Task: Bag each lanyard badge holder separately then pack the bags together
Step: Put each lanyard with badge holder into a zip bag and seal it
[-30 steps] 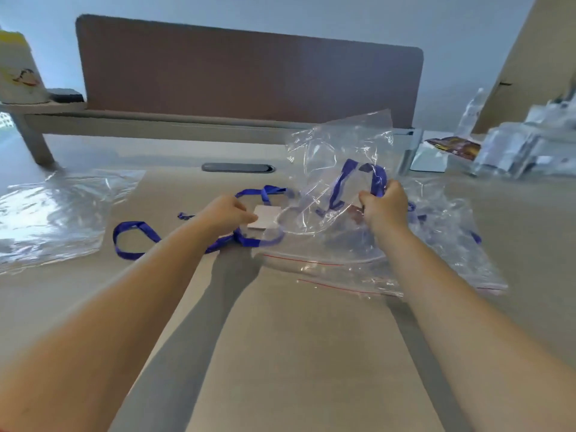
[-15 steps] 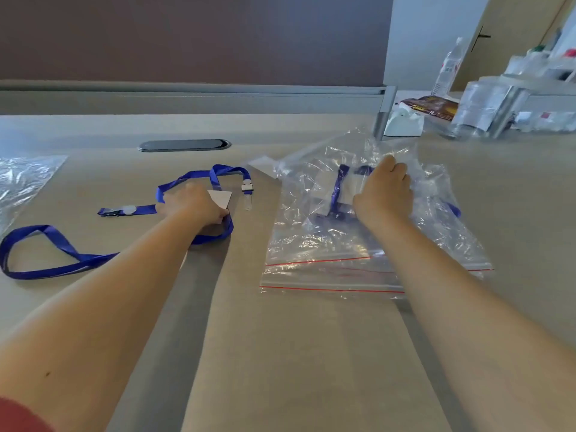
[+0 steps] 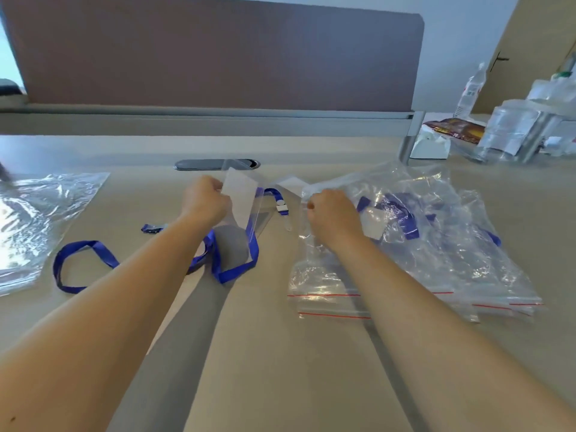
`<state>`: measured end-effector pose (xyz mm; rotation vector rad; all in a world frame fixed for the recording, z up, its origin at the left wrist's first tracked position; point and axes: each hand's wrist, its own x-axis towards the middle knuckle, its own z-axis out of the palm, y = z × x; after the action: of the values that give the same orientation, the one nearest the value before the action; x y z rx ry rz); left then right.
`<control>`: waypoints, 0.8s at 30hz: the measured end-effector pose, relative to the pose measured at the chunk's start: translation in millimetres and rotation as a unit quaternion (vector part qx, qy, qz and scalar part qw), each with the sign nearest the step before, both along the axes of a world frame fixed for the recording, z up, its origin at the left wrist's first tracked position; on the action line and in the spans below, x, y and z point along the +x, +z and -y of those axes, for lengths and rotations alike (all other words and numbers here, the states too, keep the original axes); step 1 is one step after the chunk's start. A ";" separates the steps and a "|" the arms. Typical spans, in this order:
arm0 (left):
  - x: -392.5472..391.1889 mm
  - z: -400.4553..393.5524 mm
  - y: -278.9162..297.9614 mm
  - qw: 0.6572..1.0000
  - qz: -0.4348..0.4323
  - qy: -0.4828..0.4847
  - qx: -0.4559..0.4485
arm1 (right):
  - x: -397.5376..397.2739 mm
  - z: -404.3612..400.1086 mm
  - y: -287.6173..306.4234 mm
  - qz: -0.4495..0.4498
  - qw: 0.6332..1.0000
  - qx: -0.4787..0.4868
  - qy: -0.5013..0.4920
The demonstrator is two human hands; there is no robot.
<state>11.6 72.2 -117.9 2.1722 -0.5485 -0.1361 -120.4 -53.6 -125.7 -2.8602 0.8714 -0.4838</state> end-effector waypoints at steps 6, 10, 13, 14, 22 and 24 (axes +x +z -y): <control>30.3 3.5 7.2 0.994 -0.050 -0.003 -0.098 | 57.3 -0.7 -19.0 -0.019 0.994 0.099 -0.030; 44.4 8.5 3.5 0.992 -0.047 -0.020 -0.114 | 79.9 3.7 -24.3 -0.061 0.989 0.118 -0.061; 53.8 10.7 -3.1 0.992 -0.046 -0.006 -0.118 | 89.4 6.8 -26.3 -0.068 0.990 0.097 -0.070; 54.5 10.3 -5.0 0.992 -0.047 -0.003 -0.118 | 91.1 7.6 -27.2 -0.066 0.991 0.095 -0.074; 57.6 -7.3 -1.7 0.978 -0.108 0.037 -0.175 | 88.5 6.6 -26.4 0.023 0.978 0.187 -0.086; 56.2 -15.2 6.4 0.975 -0.117 0.054 -0.181 | 85.3 2.3 -19.1 0.089 0.967 0.223 -0.088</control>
<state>67.9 87.4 -111.4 1.7944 -0.2927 -0.2129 -35.1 -55.9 -144.9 -2.3091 1.0501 -0.4796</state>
